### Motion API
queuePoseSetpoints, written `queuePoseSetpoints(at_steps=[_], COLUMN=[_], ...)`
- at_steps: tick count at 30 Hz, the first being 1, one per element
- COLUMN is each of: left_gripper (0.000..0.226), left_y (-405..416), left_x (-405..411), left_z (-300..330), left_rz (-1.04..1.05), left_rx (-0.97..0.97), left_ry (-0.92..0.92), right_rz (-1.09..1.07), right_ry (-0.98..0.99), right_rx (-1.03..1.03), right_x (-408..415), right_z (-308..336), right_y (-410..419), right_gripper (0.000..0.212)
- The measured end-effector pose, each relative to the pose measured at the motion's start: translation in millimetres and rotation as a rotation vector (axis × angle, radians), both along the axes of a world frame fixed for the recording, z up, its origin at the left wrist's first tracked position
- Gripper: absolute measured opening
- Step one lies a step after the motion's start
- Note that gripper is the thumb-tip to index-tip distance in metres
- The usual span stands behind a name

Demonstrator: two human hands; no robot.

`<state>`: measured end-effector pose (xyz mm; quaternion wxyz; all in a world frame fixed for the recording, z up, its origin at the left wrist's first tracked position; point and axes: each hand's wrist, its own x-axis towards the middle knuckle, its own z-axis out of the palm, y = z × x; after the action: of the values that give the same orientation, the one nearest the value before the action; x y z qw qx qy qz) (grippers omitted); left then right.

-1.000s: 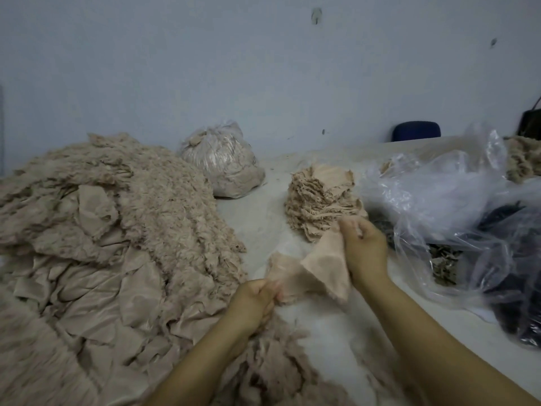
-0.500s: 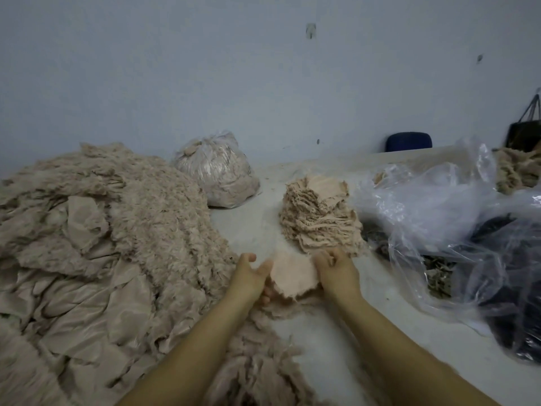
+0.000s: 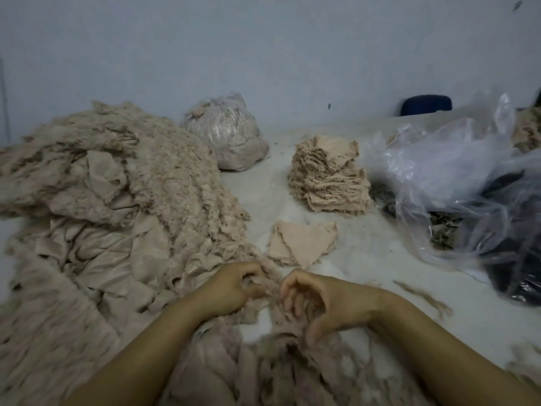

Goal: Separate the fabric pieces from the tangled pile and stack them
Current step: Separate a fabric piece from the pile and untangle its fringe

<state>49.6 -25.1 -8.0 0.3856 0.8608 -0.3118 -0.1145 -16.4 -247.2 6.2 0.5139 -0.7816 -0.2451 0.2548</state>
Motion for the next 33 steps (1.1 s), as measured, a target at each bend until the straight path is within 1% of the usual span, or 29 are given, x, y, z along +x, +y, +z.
queuePoseSetpoints(at_steps=[2, 3, 4, 5, 6, 8, 9, 10, 11, 12, 13, 15, 16, 18, 20, 22, 23, 25, 26, 28, 29, 30, 31, 32, 33], left_gripper=[0.007, 0.009, 0.015, 0.021, 0.023, 0.015, 0.018, 0.024, 0.024, 0.021, 0.019, 0.015, 0.014, 0.020, 0.029, 0.021, 0.017, 0.018, 0.026, 0.053, 0.061, 0.064, 0.060, 0.049, 0.038], left_y=[0.7, -1.5, -4.0, -6.6, -8.5, -13.7, -17.7, -21.9, -27.0, -32.5, -36.8, -44.8, -47.4, -50.7, -54.2, -59.2, -61.0, -65.9, -66.6, -65.7, -65.5, -66.0, -66.7, -67.7, -69.1], left_x=[-0.8, -4.7, -8.3, -12.0, -16.2, -25.1, -28.8, -32.2, -34.1, -33.7, -32.6, -27.0, -24.1, -16.9, -12.8, -9.7, -8.0, -6.5, -4.9, -7.4, -9.1, -10.4, -11.3, -12.5, -12.7], left_z=[-2.8, -2.3, -1.9, -0.4, 2.1, 10.3, 13.9, 15.8, 16.8, 17.5, 17.4, 17.8, 19.4, 18.9, 19.2, 20.5, 19.8, 19.2, 17.3, 17.4, 17.7, 15.8, 12.9, 10.5, 8.1], left_rz=[0.011, 0.018, 0.025, 0.035, 0.041, 0.022, -0.003, -0.026, -0.014, 0.038, 0.120, 0.255, 0.289, 0.316, 0.338, 0.414, 0.462, 0.523, 0.509, 0.411, 0.359, 0.314, 0.284, 0.292, 0.339], left_rx=[0.004, 0.006, -0.015, -0.070, -0.152, -0.310, -0.346, -0.343, -0.333, -0.372, -0.445, -0.611, -0.654, -0.632, -0.600, -0.647, -0.686, -0.772, -0.809, -0.814, -0.785, -0.736, -0.678, -0.629, -0.620], left_ry=[-0.009, -0.020, -0.051, -0.057, -0.026, 0.129, 0.187, 0.178, 0.144, 0.124, 0.175, 0.404, 0.487, 0.496, 0.426, 0.359, 0.344, 0.375, 0.429, 0.572, 0.620, 0.623, 0.584, 0.520, 0.469], right_rz=[0.029, -0.006, -0.070, -0.153, -0.251, -0.442, -0.509, -0.555, -0.586, -0.603, -0.614, -0.635, -0.648, -0.643, -0.610, -0.640, -0.673, -0.738, -0.775, -0.804, -0.780, -0.746, -0.723, -0.728, -0.754], right_ry=[-0.176, -0.227, -0.233, -0.211, -0.175, -0.117, -0.096, -0.080, -0.059, -0.033, -0.003, 0.058, 0.084, 0.115, 0.022, -0.097, -0.121, -0.131, -0.129, -0.094, -0.061, -0.022, -0.008, -0.025, -0.051], right_rx=[-0.195, -0.208, -0.165, -0.091, 0.005, 0.196, 0.270, 0.328, 0.379, 0.421, 0.461, 0.548, 0.588, 0.637, 0.590, 0.551, 0.560, 0.594, 0.613, 0.645, 0.651, 0.642, 0.612, 0.569, 0.533], right_x=[-1.5, -1.0, -0.9, -0.8, -0.7, 1.0, 1.6, 2.3, 3.2, 4.0, 4.9, 8.3, 9.8, 11.7, 12.6, 14.2, 15.2, 16.8, 17.4, 18.0, 17.4, 16.1, 15.3, 14.6, 14.3], right_z=[-3.0, -5.5, -7.0, -7.3, -7.6, -8.4, -8.1, -8.2, -9.0, -9.3, -9.7, -11.1, -12.0, -13.2, -14.5, -14.8, -15.2, -15.7, -15.1, -14.9, -14.6, -14.9, -16.3, -16.5, -16.0], right_y=[-0.8, 0.5, 3.0, 5.5, 7.8, 8.9, 8.9, 8.6, 7.9, 7.4, 7.5, 8.0, 7.6, 8.0, 8.1, 9.4, 10.3, 11.3, 11.4, 10.3, 10.6, 11.8, 12.9, 13.8, 14.5], right_gripper=[0.035, 0.023, 0.013, 0.007, 0.011, 0.021, 0.022, 0.021, 0.020, 0.021, 0.022, 0.022, 0.023, 0.026, 0.023, 0.010, 0.007, 0.012, 0.012, 0.011, 0.011, 0.014, 0.017, 0.017, 0.013])
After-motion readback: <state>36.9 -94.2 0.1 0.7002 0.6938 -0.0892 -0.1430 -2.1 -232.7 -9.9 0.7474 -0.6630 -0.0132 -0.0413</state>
